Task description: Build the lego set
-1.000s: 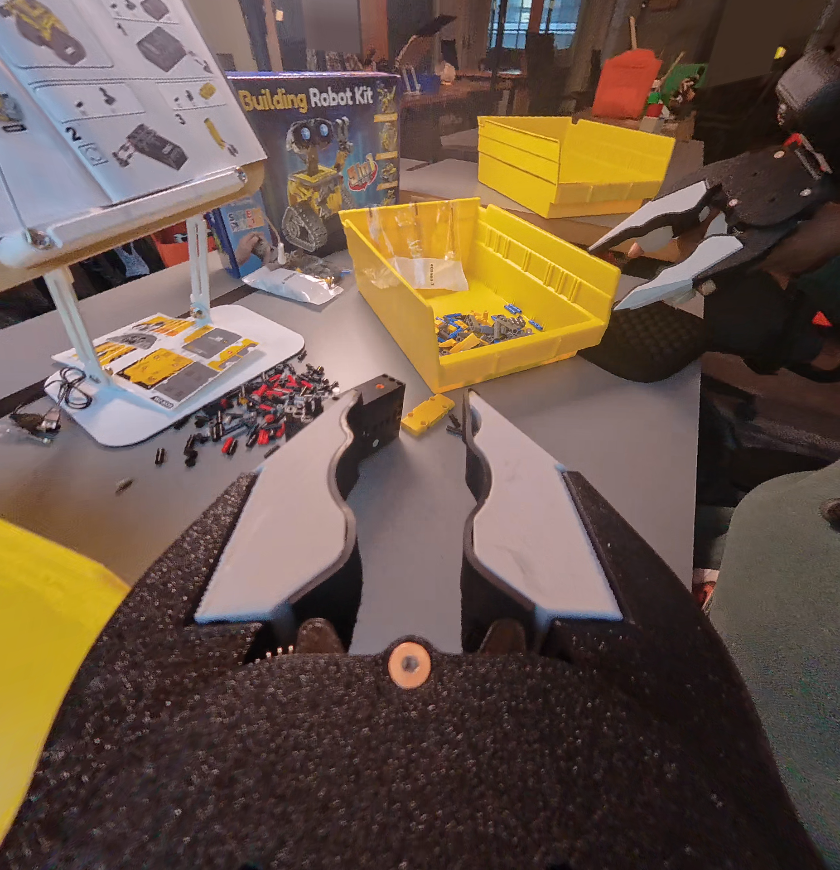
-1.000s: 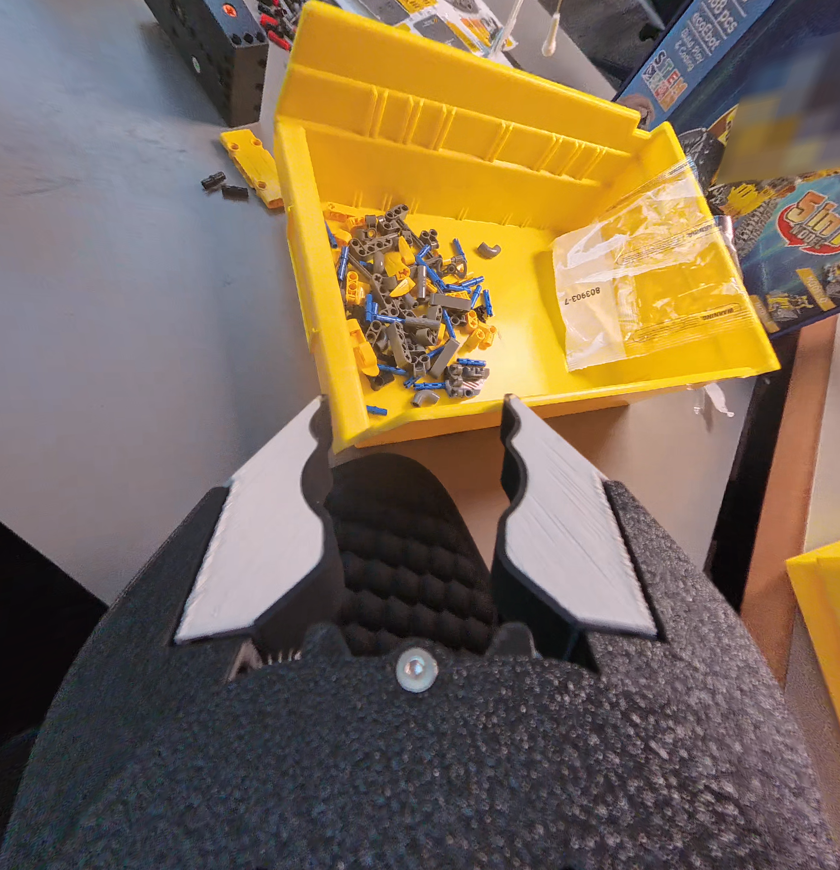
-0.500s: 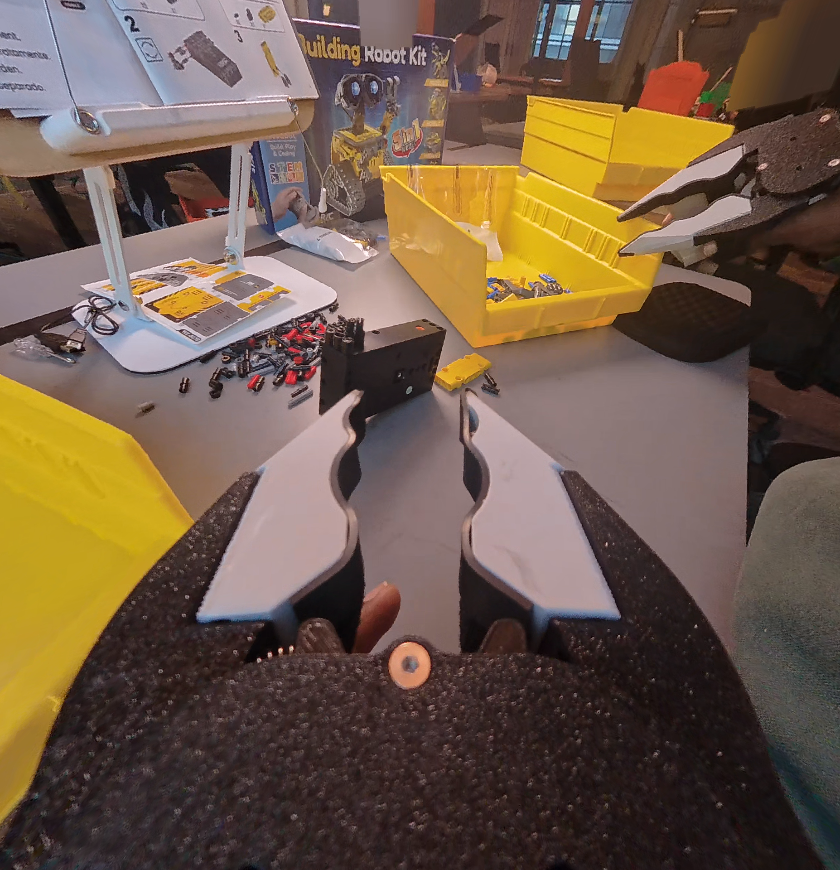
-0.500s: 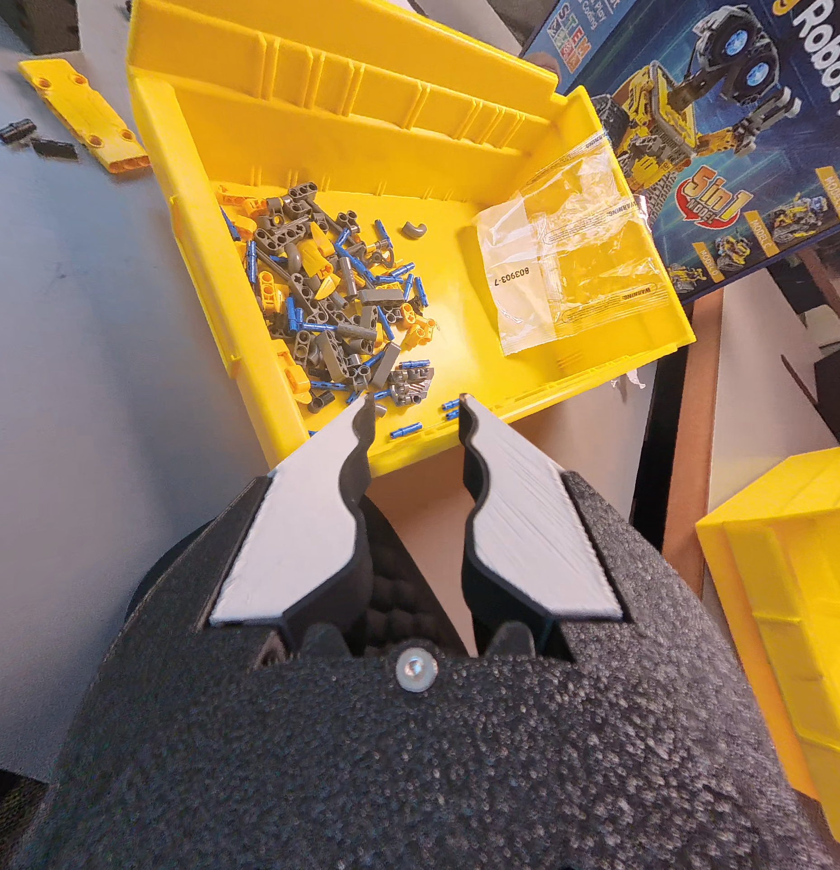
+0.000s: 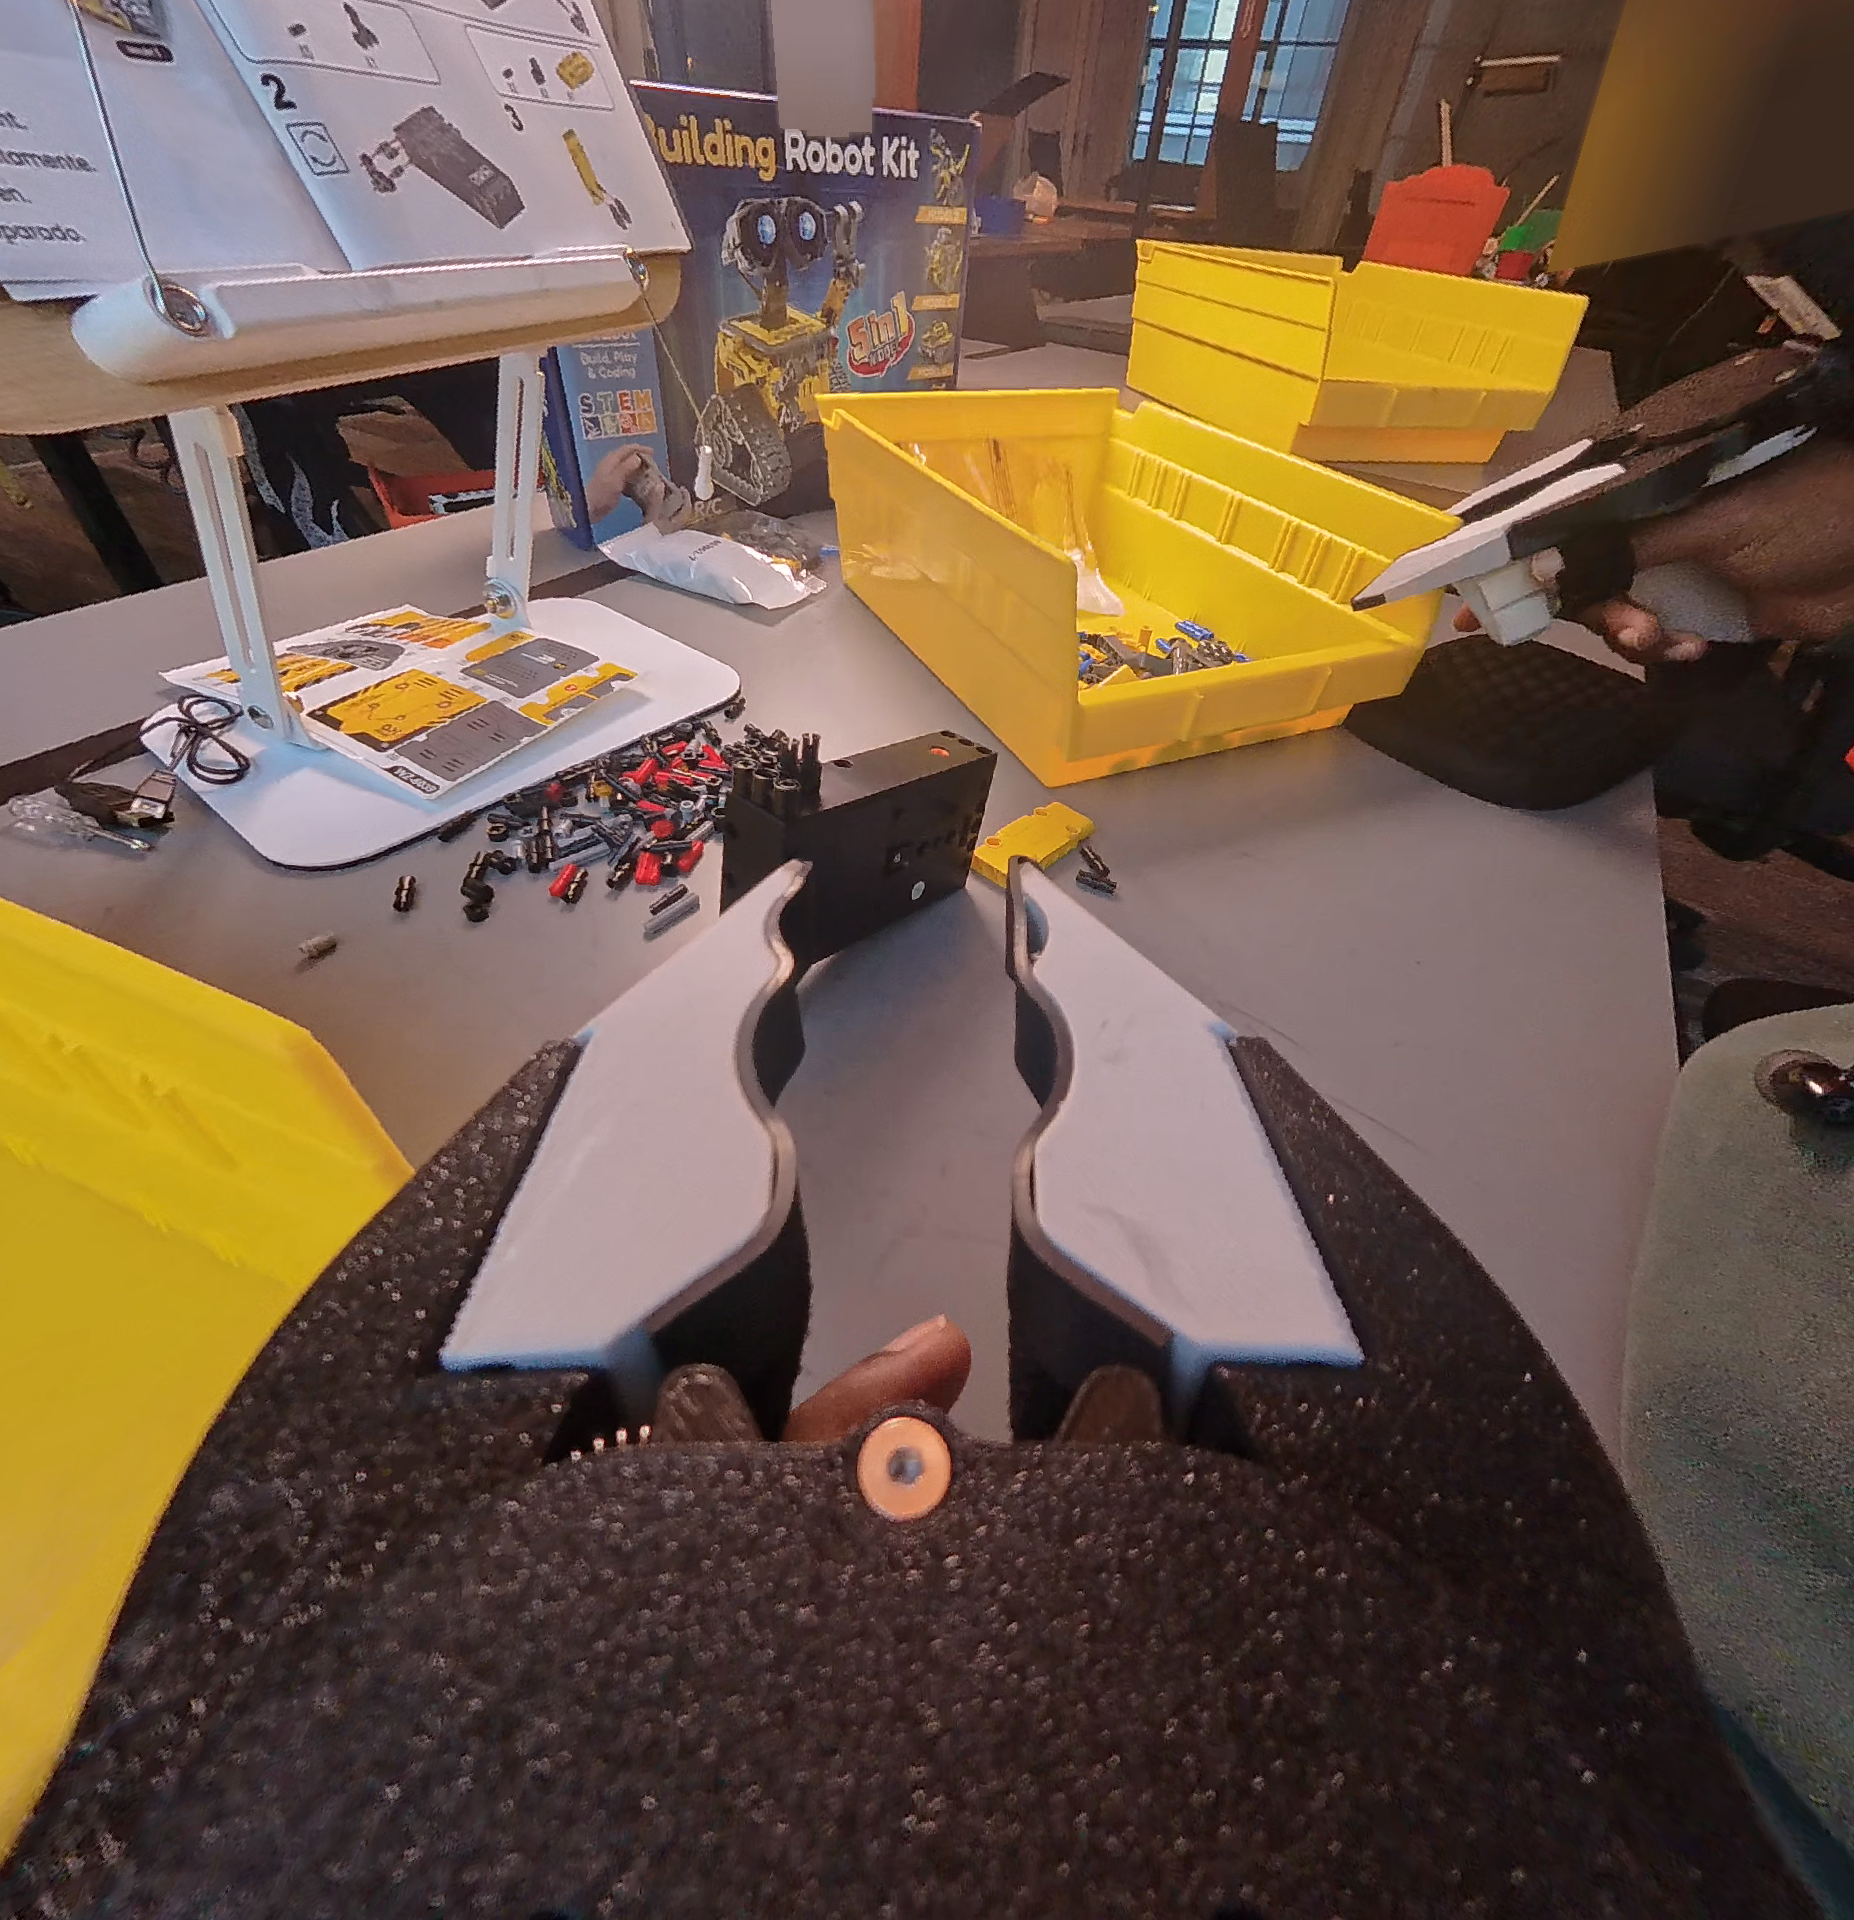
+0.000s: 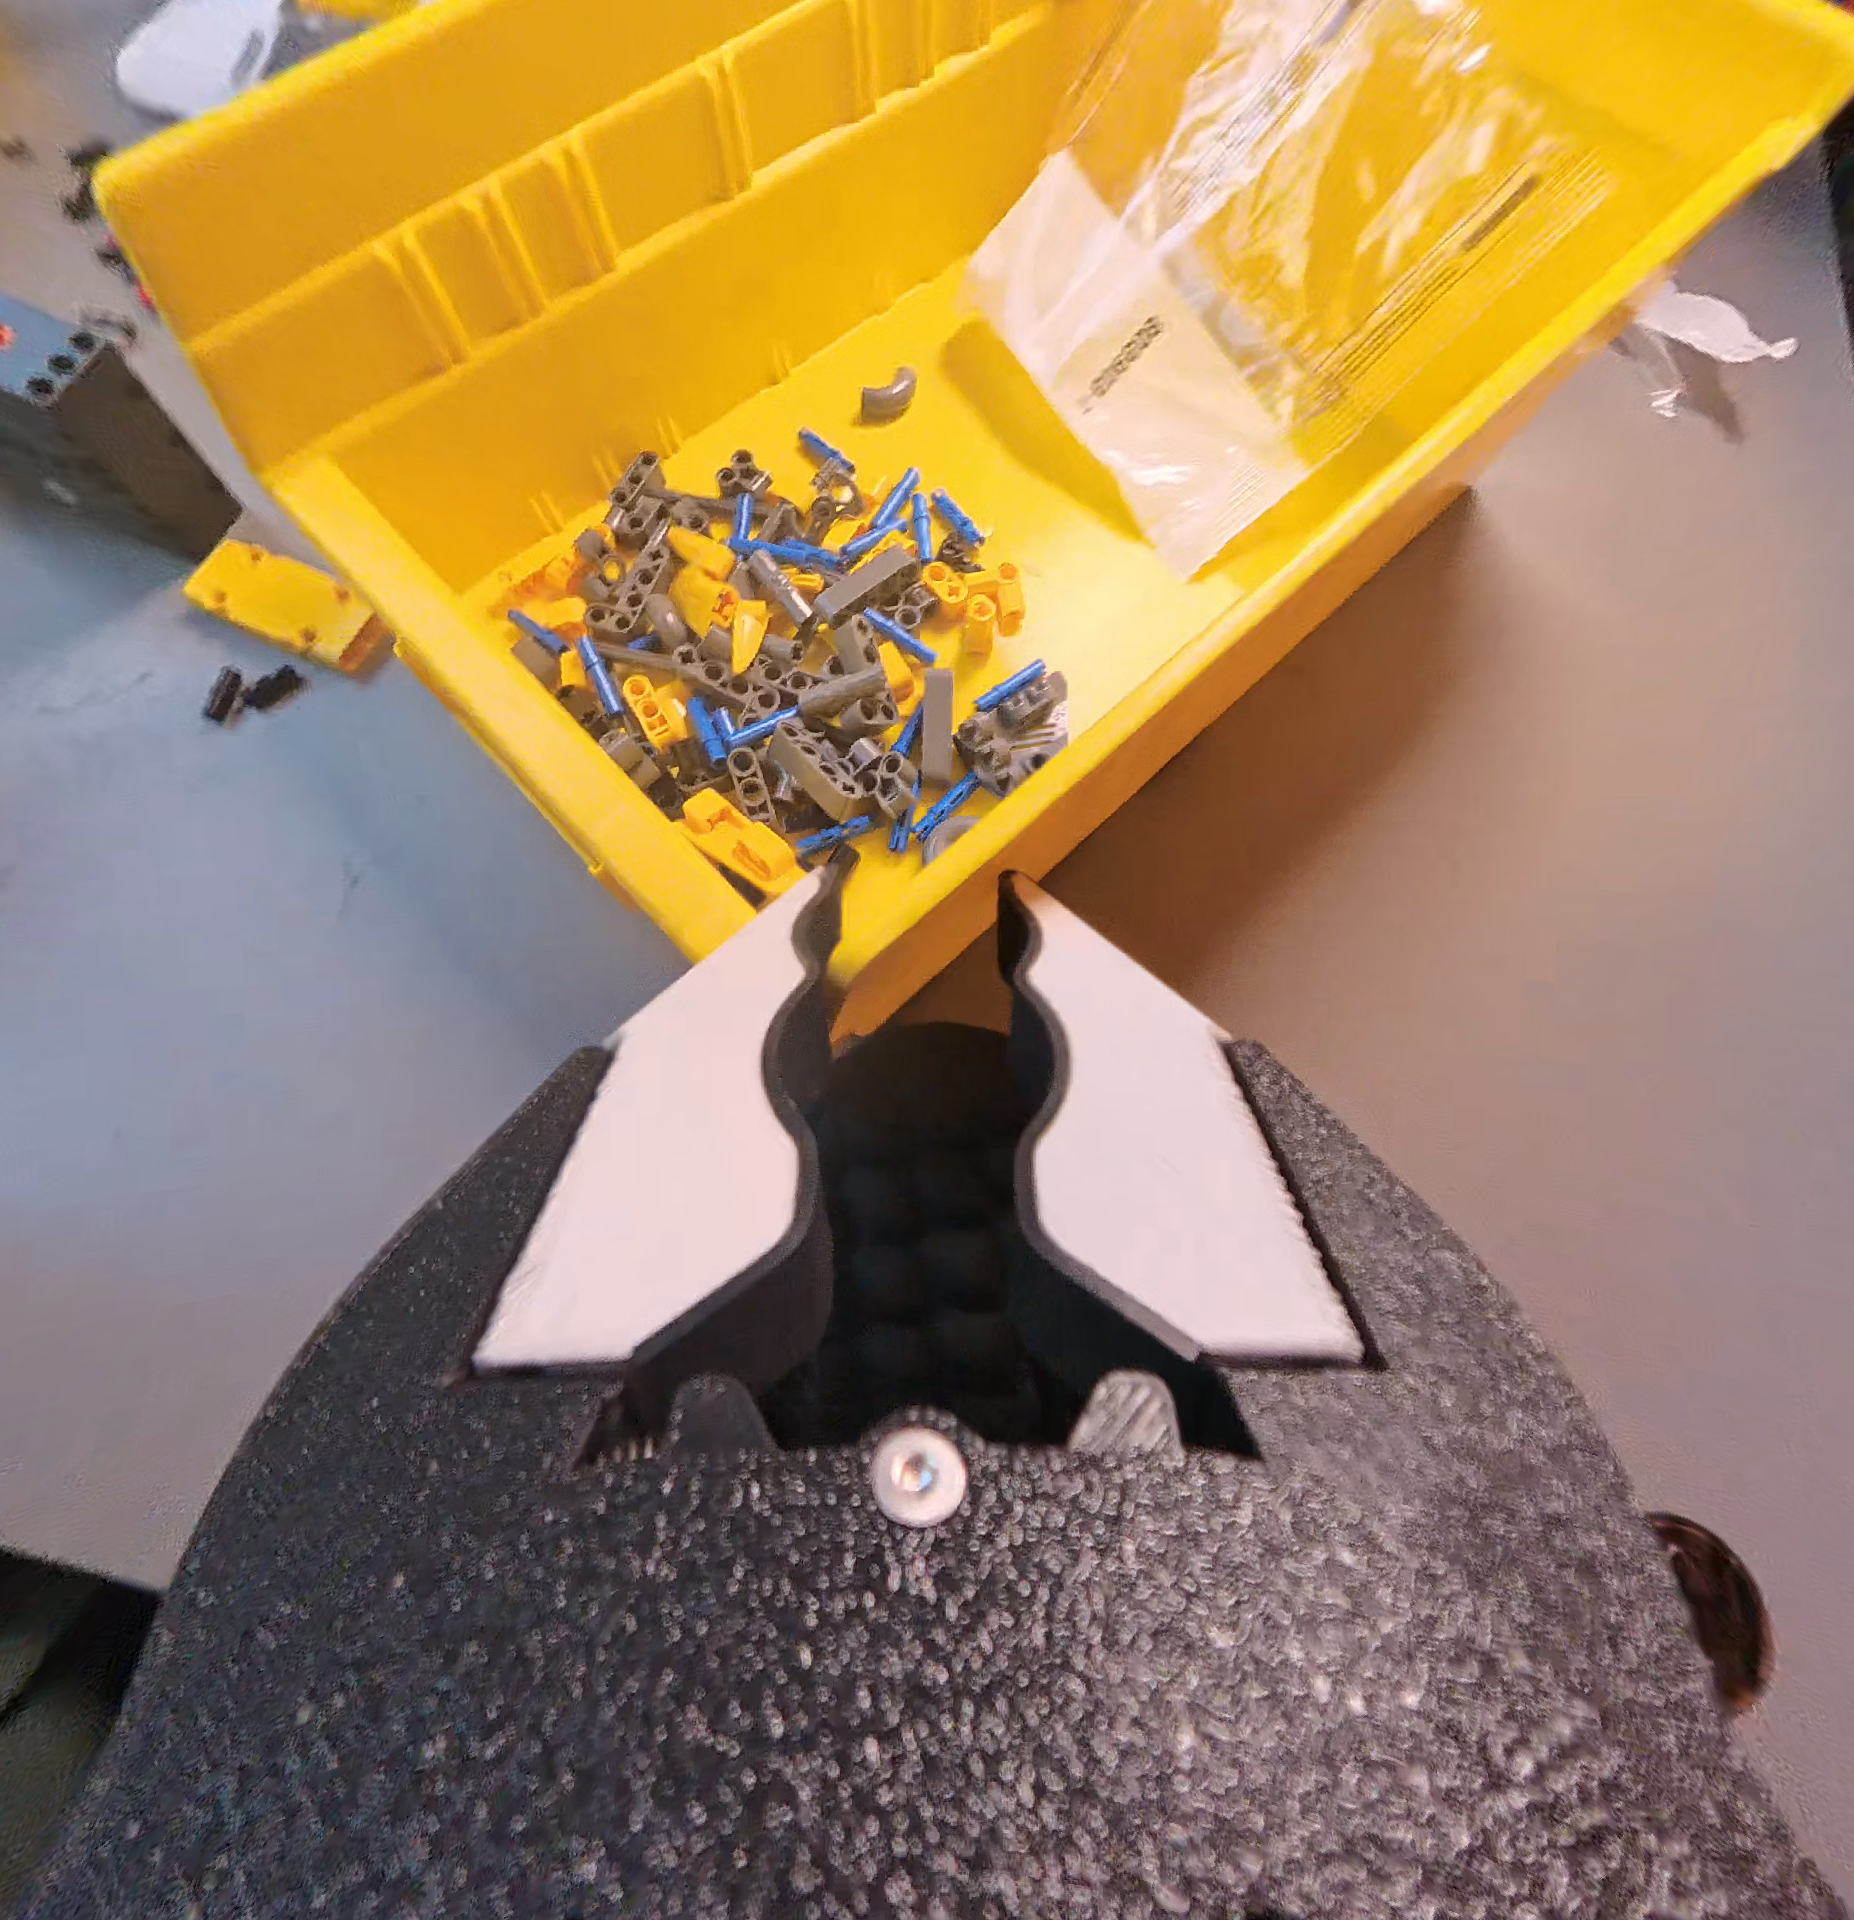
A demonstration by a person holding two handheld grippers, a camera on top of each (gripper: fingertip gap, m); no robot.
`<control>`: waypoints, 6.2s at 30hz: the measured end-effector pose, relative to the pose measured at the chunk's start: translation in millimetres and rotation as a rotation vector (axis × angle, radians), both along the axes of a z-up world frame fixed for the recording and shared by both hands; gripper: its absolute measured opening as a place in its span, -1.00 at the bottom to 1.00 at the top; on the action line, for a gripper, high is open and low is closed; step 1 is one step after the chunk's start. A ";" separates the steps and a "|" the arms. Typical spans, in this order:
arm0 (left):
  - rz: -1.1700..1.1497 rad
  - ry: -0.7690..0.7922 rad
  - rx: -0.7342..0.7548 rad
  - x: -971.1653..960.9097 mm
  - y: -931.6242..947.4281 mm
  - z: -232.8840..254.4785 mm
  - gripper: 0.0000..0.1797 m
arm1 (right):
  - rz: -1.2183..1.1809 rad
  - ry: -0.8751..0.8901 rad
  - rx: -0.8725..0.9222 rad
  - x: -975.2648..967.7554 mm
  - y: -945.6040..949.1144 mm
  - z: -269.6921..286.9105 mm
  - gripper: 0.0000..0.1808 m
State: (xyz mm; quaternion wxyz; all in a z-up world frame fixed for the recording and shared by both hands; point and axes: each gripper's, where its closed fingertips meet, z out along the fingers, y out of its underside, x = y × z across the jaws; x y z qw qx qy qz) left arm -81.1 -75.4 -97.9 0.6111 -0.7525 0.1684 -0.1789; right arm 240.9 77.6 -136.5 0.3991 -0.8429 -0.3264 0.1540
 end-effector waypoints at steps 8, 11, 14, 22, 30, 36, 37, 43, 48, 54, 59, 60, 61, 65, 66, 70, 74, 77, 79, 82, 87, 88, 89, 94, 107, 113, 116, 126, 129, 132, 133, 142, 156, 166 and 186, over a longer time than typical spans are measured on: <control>-0.009 -0.029 -0.002 -1.3 -0.1 0.7 -0.61 | -0.283 0.070 0.098 26.9 28.1 4.2 -0.92; -0.015 -0.030 -0.010 -0.7 0.0 -0.1 -0.61 | -0.341 0.045 0.126 41.7 34.7 5.1 -0.96; -0.015 -0.025 -0.012 -0.4 0.5 -0.4 -0.61 | -0.377 0.062 0.129 54.0 39.9 4.6 -0.98; 0.002 0.011 -0.006 0.4 0.9 -0.9 -0.62 | -0.457 0.125 0.145 83.2 50.4 8.6 -1.00; 0.009 0.010 -0.008 0.0 0.8 -1.4 -0.63 | -0.522 0.158 0.179 106.2 51.1 20.1 -1.00; 0.005 0.005 -0.002 0.3 1.4 1.1 -0.63 | -0.562 0.223 0.208 132.4 53.0 39.8 -1.00; 0.005 0.006 0.000 0.4 1.4 1.3 -0.63 | -0.560 0.246 0.198 137.1 52.7 43.1 -0.99; 0.020 -0.006 0.014 -2.2 1.2 2.4 -0.63 | -0.567 0.360 0.123 164.3 48.9 55.2 -0.98; 0.016 -0.032 0.017 -3.9 0.9 4.1 -0.63 | -0.585 0.464 0.079 173.3 47.6 60.5 -0.96; 0.026 -0.050 0.052 -6.3 -4.3 9.3 -0.64 | -0.641 0.534 0.017 182.9 51.4 46.2 -0.96; 0.024 -0.079 0.054 -8.7 -1.1 10.6 -0.64 | -0.702 0.593 -0.010 188.6 42.6 29.7 -0.95; 0.021 -0.082 0.050 -8.5 -0.2 10.3 -0.65 | -0.708 0.594 -0.007 188.0 42.4 28.4 -0.95; 0.016 -0.084 0.046 -8.2 0.3 9.8 -0.65 | -0.712 0.591 -0.006 186.2 43.4 27.7 -0.95; -0.004 -0.082 0.043 -6.1 0.5 9.5 -0.65 | -0.689 0.505 0.024 169.9 61.0 27.5 -0.96; -0.004 -0.079 0.046 -5.5 -0.8 9.4 -0.65 | -0.681 0.488 0.030 164.9 68.2 26.1 -0.97; 0.014 -0.065 0.072 -6.0 -1.3 13.1 -0.65 | -0.660 0.365 0.052 144.2 91.9 15.5 -0.98; 0.035 -0.048 0.064 -6.1 -2.4 12.9 -0.65 | -0.533 0.163 0.077 106.4 86.5 5.5 -0.98; 0.038 -0.020 0.043 -0.8 -0.2 9.6 -0.65 | -0.354 0.032 0.104 69.9 64.4 5.1 -0.91; 0.028 0.000 0.028 6.3 1.6 7.6 -0.65 | -0.254 0.006 0.115 50.2 48.6 5.1 -0.84; 0.009 0.047 0.013 19.6 5.6 6.6 -0.65 | -0.168 -0.013 0.153 30.5 31.0 6.5 -0.77; -0.021 0.111 0.008 44.1 13.8 11.9 -0.65 | -0.118 -0.056 0.219 2.1 9.7 4.5 -0.60; -0.026 0.119 0.008 49.1 14.9 13.2 -0.65 | -0.118 -0.061 0.230 -1.8 7.4 3.8 -0.56; -0.032 0.125 0.006 54.1 17.0 14.6 -0.65 | -0.120 -0.062 0.242 -5.6 5.4 3.4 -0.55; -0.072 0.169 0.010 78.4 20.4 18.6 -0.65 | -0.146 -0.097 0.278 -3.1 15.2 2.4 -0.56; 0.047 0.067 0.054 49.3 14.5 14.2 -0.65 | -0.394 -0.141 0.226 105.9 108.2 10.2 -0.95; 0.103 0.045 0.087 20.1 7.5 17.2 -0.65 | -0.518 -0.104 0.232 125.0 125.6 10.9 -0.93; 0.104 0.028 0.092 11.0 6.4 16.3 -0.65 | -0.535 -0.125 0.253 120.6 129.0 11.1 -0.91; 0.107 -0.022 0.121 -0.6 3.1 18.5 -0.64 | -0.396 -0.007 0.566 103.7 92.4 98.3 -0.50; 0.100 -0.023 0.123 -1.2 2.6 18.9 -0.65 | -0.283 -0.137 0.527 131.5 106.7 113.8 -0.47; 0.096 -0.025 0.126 -1.0 3.6 18.3 -0.65 | -0.168 -0.390 0.466 176.7 147.5 105.8 -0.29; 0.097 -0.021 0.128 -0.6 3.7 18.3 -0.64 | -0.124 -0.470 0.420 190.5 161.1 95.5 -0.21; 0.126 0.045 0.154 4.0 -2.5 25.6 -0.65 | 0.127 -0.773 0.149 217.3 203.6 15.1 -0.66; 0.033 0.048 0.183 24.8 -8.0 34.5 -0.65 | 0.220 -0.706 0.264 129.3 -43.0 110.0 -0.70; -0.052 0.083 0.259 56.0 -29.6 54.1 -0.65 | 0.653 -0.543 0.286 1.4 -213.1 78.2 -0.70; -0.054 0.085 0.200 67.7 -40.8 37.9 -0.65 | 0.790 0.184 0.173 -115.8 -221.1 109.1 -0.48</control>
